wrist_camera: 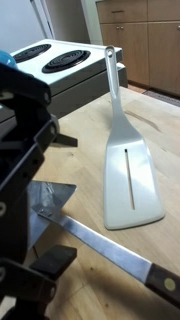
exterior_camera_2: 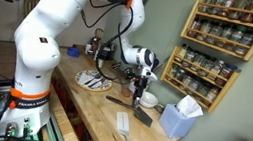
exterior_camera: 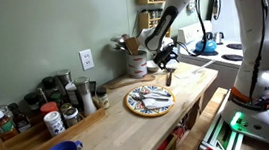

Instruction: Flip the spatula over on the table

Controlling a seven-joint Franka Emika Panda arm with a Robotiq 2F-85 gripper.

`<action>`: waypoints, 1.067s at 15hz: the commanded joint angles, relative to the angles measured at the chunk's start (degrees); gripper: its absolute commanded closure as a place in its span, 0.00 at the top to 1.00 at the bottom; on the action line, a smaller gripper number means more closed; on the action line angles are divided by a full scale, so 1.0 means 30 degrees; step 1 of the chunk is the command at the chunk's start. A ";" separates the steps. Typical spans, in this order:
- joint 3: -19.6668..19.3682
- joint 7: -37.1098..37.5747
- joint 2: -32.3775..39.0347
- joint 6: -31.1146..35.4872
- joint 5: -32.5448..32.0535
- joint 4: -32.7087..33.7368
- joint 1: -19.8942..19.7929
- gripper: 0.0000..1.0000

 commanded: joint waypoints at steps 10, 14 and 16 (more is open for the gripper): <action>-0.0667 0.0327 0.0994 0.0729 -0.3666 -0.0292 0.0189 1.00; -0.0622 0.0152 0.1202 0.0629 -0.4008 -0.0252 0.0085 0.74; -0.0612 0.0090 0.1160 0.0644 -0.4062 -0.0287 0.0049 0.58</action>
